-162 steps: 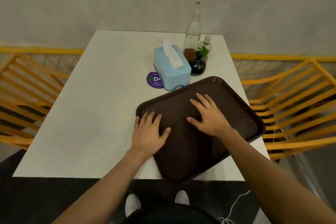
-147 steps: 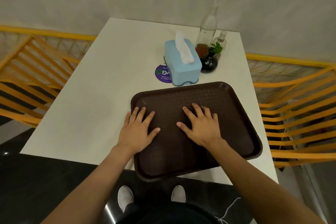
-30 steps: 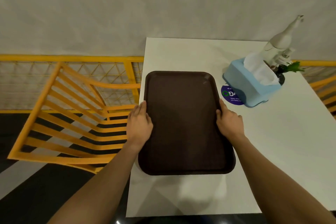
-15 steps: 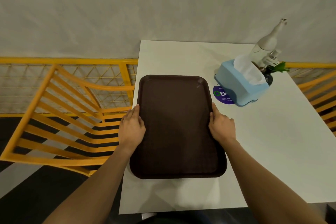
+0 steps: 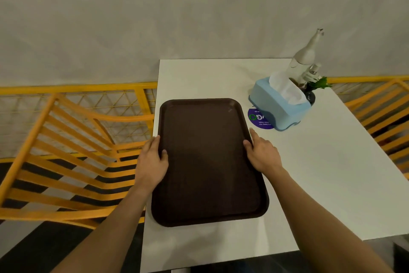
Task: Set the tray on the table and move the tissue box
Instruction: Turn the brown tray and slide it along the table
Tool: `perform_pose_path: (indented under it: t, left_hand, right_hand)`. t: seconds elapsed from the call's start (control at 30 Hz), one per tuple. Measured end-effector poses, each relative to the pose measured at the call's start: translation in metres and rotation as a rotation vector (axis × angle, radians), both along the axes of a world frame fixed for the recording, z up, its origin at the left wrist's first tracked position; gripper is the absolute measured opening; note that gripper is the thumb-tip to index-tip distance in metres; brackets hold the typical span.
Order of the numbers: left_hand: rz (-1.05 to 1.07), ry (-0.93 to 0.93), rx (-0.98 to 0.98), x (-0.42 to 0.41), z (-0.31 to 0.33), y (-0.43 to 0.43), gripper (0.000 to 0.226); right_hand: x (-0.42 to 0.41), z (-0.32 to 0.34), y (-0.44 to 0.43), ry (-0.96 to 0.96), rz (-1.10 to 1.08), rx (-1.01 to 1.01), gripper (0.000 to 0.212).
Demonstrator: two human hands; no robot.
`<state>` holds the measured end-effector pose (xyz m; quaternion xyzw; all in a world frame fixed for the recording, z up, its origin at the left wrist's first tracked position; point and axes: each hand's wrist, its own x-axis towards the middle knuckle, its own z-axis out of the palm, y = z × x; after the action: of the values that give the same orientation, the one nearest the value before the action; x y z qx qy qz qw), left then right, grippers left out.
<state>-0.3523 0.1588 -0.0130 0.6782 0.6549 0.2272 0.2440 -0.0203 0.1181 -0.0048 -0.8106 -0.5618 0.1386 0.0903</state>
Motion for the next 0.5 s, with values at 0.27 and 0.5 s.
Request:
perform_pose_path:
  t: [0.27, 0.5]
  left_hand:
    - [-0.136, -0.035, 0.185, 0.051, 0.037, 0.003, 0.049]
    - [-0.28, -0.191, 0.248, 0.168, 0.074, 0.037, 0.043]
  right_hand:
    - [0.022, 0.028, -0.019, 0.089, -0.055, 0.404, 0.035]
    - [0.087, 0.056, -0.008, 0.129, -0.193, 0.644, 0.034]
